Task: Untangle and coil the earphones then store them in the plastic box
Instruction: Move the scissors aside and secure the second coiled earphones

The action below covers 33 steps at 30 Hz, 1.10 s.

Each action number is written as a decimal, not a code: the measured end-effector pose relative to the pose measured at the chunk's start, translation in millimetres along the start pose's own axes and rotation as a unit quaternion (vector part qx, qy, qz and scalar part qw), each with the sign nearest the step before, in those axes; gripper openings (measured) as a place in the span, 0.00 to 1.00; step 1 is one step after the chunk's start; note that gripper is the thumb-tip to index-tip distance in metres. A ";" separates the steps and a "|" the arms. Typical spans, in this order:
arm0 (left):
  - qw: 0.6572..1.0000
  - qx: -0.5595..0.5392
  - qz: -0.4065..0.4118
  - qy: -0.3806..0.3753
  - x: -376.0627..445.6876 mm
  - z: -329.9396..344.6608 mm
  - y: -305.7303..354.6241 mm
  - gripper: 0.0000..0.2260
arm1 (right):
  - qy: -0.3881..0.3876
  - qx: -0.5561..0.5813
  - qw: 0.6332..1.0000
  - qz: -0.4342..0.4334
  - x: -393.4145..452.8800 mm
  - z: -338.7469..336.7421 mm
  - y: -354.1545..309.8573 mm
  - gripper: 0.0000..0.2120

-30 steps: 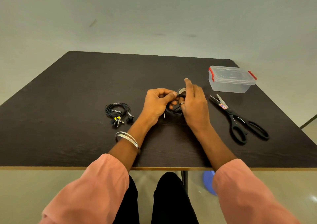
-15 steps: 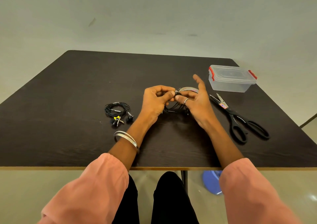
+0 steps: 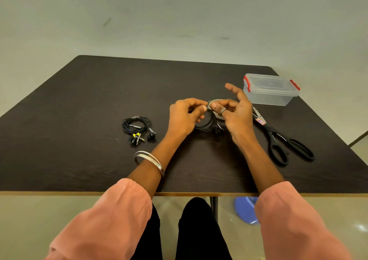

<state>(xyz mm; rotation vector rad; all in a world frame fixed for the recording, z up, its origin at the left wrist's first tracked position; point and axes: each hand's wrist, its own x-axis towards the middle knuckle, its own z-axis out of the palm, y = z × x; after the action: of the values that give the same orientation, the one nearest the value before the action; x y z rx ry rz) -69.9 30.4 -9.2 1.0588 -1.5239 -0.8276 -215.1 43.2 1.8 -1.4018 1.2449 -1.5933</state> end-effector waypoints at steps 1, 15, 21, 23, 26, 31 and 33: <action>1.000 0.027 0.013 0.003 -0.3 0.7 0.5 0.06 | 0.004 -0.008 1.000 -0.010 -0.2 0.7 0.8 0.29; 0.994 0.112 -0.007 0.001 -0.4 1.5 1.8 0.08 | -0.073 -0.268 0.934 -0.226 -12.5 -2.5 -7.8 0.29; 0.985 -0.075 -0.150 0.042 -1.1 -5.0 4.1 0.12 | -0.135 -0.491 0.747 -0.428 -15.0 -1.7 -7.5 0.30; 0.980 -0.095 -0.165 0.057 -1.5 -5.0 5.8 0.12 | -0.118 -0.454 0.776 -0.421 -16.8 0.5 -7.3 0.29; 0.984 -0.071 -0.152 0.062 -3.3 -3.5 8.6 0.10 | -0.053 -0.311 0.882 -0.351 -17.8 1.1 -9.1 0.25; 0.990 -0.061 -0.115 0.058 -1.9 -1.7 5.5 0.07 | 0.040 -0.203 0.952 -0.225 -9.8 -7.1 -4.7 0.13; 0.995 -0.033 -0.081 0.049 -1.5 -1.9 5.1 0.06 | 0.010 -0.195 0.966 -0.171 -7.6 -3.0 -1.3 0.11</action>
<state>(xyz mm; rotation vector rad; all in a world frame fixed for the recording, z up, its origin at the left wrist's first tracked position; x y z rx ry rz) -69.0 33.7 -4.8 1.1687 -1.3322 -0.9181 -216.3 51.2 0.5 -1.9388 1.4441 -1.6435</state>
